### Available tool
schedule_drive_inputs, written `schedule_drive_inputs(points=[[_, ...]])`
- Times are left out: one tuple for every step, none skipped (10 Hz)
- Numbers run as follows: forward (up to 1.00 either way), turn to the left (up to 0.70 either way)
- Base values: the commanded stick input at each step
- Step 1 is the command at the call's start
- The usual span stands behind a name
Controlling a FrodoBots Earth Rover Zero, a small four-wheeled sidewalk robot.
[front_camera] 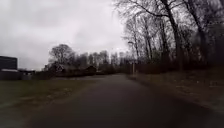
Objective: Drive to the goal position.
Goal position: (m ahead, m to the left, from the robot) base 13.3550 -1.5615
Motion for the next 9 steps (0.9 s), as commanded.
schedule_drive_inputs(points=[[1.0,0.0],[1.0,0.0],[1.0,0.0],[1.0,0.0],[1.0,0.0],[1.0,0.0],[1.0,0.0],[1.0,0.0],[1.0,0.0]])
